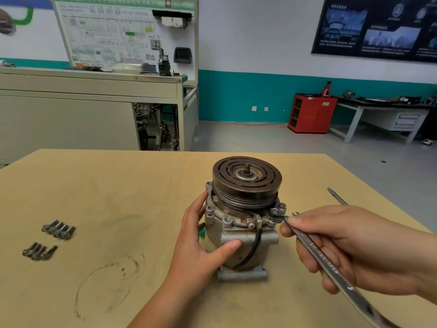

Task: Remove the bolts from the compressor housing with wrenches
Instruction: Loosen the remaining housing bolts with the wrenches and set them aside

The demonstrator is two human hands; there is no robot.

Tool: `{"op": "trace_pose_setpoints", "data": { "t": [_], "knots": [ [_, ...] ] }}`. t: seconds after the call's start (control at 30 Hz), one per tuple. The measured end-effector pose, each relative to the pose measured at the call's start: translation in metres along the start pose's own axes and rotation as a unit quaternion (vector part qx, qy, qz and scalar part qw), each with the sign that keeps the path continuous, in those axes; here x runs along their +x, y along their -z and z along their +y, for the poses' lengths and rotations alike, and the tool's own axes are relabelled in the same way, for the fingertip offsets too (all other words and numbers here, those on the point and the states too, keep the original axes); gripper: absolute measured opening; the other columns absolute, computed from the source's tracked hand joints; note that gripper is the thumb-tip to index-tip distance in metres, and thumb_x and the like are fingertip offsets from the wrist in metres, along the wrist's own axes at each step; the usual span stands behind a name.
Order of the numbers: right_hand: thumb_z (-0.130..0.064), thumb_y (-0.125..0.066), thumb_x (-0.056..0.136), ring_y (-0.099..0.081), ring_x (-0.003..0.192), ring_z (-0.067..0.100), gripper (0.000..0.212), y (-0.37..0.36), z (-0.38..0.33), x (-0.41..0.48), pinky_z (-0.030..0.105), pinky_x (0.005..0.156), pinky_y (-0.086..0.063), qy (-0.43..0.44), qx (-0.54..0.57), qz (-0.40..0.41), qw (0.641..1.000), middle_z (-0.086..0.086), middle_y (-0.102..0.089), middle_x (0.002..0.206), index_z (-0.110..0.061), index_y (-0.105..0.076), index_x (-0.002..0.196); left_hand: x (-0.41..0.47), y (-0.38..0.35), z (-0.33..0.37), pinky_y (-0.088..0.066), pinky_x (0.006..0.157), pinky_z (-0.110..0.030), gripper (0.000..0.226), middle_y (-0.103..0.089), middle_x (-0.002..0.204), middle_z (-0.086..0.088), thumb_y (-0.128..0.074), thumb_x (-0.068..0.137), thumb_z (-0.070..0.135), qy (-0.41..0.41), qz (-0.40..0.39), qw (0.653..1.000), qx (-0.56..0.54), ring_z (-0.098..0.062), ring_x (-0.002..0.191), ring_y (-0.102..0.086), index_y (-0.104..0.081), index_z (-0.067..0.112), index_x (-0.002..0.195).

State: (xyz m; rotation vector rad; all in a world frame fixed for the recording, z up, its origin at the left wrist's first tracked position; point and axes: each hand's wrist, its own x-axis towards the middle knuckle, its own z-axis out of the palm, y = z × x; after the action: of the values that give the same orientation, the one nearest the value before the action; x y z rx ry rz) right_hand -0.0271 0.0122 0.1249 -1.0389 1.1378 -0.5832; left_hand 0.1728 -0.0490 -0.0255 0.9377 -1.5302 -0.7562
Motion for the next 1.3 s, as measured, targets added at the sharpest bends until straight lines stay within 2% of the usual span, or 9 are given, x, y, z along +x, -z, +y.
{"op": "trace_pose_setpoints", "data": {
  "t": [0.2, 0.4, 0.5, 0.67, 0.83, 0.93, 1.03, 1.13, 1.3],
  "knots": [
    [-0.035, -0.051, 0.08, -0.054, 0.031, 0.017, 0.032, 0.03, -0.017, 0.008, 0.021, 0.035, -0.047, -0.069, -0.194, -0.072, 0.976, 0.01, -0.057, 0.049, -0.006, -0.055, 0.091, 0.0, 0.0, -0.001, -0.038, 0.103, -0.018, 0.083, -0.043, 0.139, 0.026, -0.075, 0.057, 0.061, 0.005, -0.001, 1.0, 0.002, 0.003, 0.13, -0.042, -0.03, 0.069, 0.127],
    [-0.067, -0.049, 0.066, -0.052, 0.052, 0.001, 0.042, 0.068, -0.055, 0.024, 0.017, 0.059, -0.043, -0.05, -0.566, 0.006, 0.823, -0.011, -0.057, 0.056, -0.029, -0.068, 0.073, 0.0, 0.0, 0.0, -0.038, 0.099, -0.011, 0.082, -0.044, 0.138, 0.026, -0.075, 0.057, 0.059, 0.002, 0.001, 1.0, 0.0, 0.003, 0.129, -0.043, -0.031, 0.069, 0.126],
    [-0.069, -0.048, 0.062, -0.053, 0.061, -0.006, 0.033, 0.08, -0.061, 0.033, 0.015, 0.063, -0.041, 0.028, -0.588, 0.03, 0.808, -0.021, -0.059, 0.064, -0.047, -0.068, 0.075, 0.001, 0.0, 0.0, -0.038, 0.101, -0.017, 0.082, -0.044, 0.14, 0.023, -0.074, 0.056, 0.059, 0.003, 0.001, 1.0, 0.0, 0.002, 0.129, -0.043, -0.031, 0.07, 0.125],
    [-0.07, -0.055, 0.064, -0.068, 0.081, 0.006, 0.039, 0.102, -0.062, 0.018, 0.022, 0.076, -0.05, 0.002, -0.525, -0.017, 0.851, -0.008, -0.072, 0.084, -0.038, -0.068, 0.083, 0.0, 0.0, 0.0, -0.036, 0.098, -0.007, 0.082, -0.043, 0.14, 0.025, -0.074, 0.057, 0.059, 0.007, 0.001, 1.0, -0.002, 0.004, 0.129, -0.041, -0.03, 0.07, 0.126],
    [-0.054, -0.07, 0.074, -0.068, 0.096, 0.033, 0.037, 0.09, -0.012, 0.004, 0.03, 0.084, -0.052, 0.007, -0.249, -0.119, 0.961, 0.017, -0.071, 0.101, -0.021, -0.062, 0.09, 0.0, 0.0, 0.001, -0.038, 0.101, -0.014, 0.085, -0.044, 0.14, 0.022, -0.074, 0.057, 0.061, 0.007, -0.002, 1.0, -0.007, 0.001, 0.13, -0.042, -0.03, 0.065, 0.13],
    [-0.043, -0.088, 0.053, -0.068, 0.089, 0.04, 0.054, 0.054, 0.013, -0.001, 0.032, 0.074, -0.056, 0.033, -0.069, -0.107, 0.991, 0.028, -0.068, 0.1, -0.011, -0.063, 0.088, 0.0, 0.0, 0.0, -0.037, 0.105, -0.024, 0.086, -0.043, 0.142, 0.02, -0.074, 0.059, 0.06, 0.005, -0.004, 1.0, -0.006, -0.001, 0.131, -0.042, -0.03, 0.062, 0.132],
    [-0.028, -0.09, 0.046, -0.07, 0.064, 0.038, 0.041, 0.012, 0.019, -0.007, 0.033, 0.052, -0.056, 0.085, 0.093, -0.055, 0.991, 0.035, -0.066, 0.091, -0.004, -0.071, 0.074, 0.0, 0.0, 0.001, -0.038, 0.107, -0.029, 0.088, -0.043, 0.142, 0.019, -0.075, 0.059, 0.06, 0.007, -0.002, 1.0, -0.002, -0.001, 0.131, -0.042, -0.03, 0.058, 0.135],
    [-0.022, -0.063, 0.056, -0.066, 0.048, 0.031, 0.023, -0.009, 0.018, -0.008, 0.03, 0.042, -0.053, 0.106, 0.115, -0.028, 0.987, 0.033, -0.067, 0.077, -0.003, -0.072, 0.066, 0.0, 0.0, 0.003, -0.039, 0.109, -0.036, 0.089, -0.044, 0.142, 0.017, -0.074, 0.059, 0.058, 0.011, 0.0, 1.0, 0.001, -0.002, 0.131, -0.042, -0.031, 0.052, 0.136],
    [-0.021, -0.054, 0.065, -0.062, 0.04, 0.029, 0.037, -0.017, 0.019, 0.0, 0.026, 0.038, -0.049, 0.081, 0.093, 0.025, 0.992, 0.026, -0.064, 0.06, 0.003, -0.056, 0.092, 0.0, -0.001, 0.004, -0.038, 0.11, -0.038, 0.089, -0.044, 0.142, 0.017, -0.074, 0.059, 0.06, 0.014, -0.001, 1.0, 0.004, -0.002, 0.131, -0.042, -0.031, 0.049, 0.137]
  ]
}}
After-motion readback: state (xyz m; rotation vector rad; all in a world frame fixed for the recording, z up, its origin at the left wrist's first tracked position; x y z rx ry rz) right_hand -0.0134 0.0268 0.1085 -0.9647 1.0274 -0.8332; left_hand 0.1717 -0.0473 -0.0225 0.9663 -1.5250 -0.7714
